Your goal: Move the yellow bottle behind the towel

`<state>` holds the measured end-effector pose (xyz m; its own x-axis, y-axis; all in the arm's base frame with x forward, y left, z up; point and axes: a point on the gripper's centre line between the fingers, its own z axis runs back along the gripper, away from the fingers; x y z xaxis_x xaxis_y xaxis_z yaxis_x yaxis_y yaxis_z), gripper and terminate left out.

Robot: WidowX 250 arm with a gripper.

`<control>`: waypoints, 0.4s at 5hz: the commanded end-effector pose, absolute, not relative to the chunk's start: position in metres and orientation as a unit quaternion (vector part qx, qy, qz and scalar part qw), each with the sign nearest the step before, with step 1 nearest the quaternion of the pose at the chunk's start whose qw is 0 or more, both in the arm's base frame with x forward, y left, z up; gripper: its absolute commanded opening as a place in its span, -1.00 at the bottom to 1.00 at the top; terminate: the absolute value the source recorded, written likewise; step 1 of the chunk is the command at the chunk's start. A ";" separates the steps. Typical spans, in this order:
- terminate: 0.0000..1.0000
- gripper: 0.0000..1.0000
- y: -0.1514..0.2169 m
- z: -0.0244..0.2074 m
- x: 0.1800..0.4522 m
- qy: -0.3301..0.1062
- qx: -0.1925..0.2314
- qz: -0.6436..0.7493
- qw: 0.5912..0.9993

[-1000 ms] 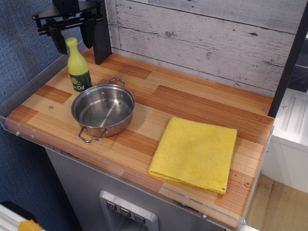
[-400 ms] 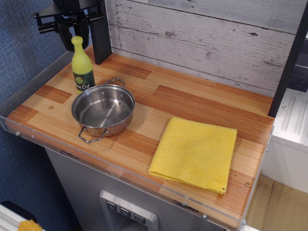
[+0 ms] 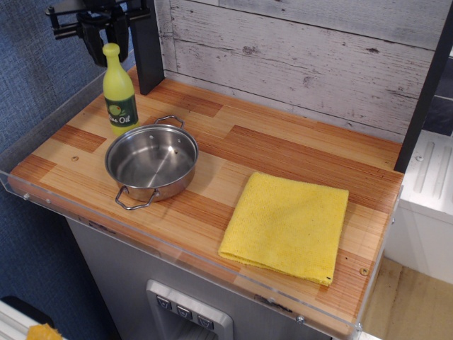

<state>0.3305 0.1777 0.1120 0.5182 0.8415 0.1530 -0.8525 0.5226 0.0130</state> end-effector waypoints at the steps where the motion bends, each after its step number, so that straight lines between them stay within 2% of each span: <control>1: -1.00 -1.00 0.172 0.174 0.338 -0.123 0.044 0.474 0.871; 2: -1.00 -1.00 0.158 0.188 0.343 -0.131 0.044 0.466 0.874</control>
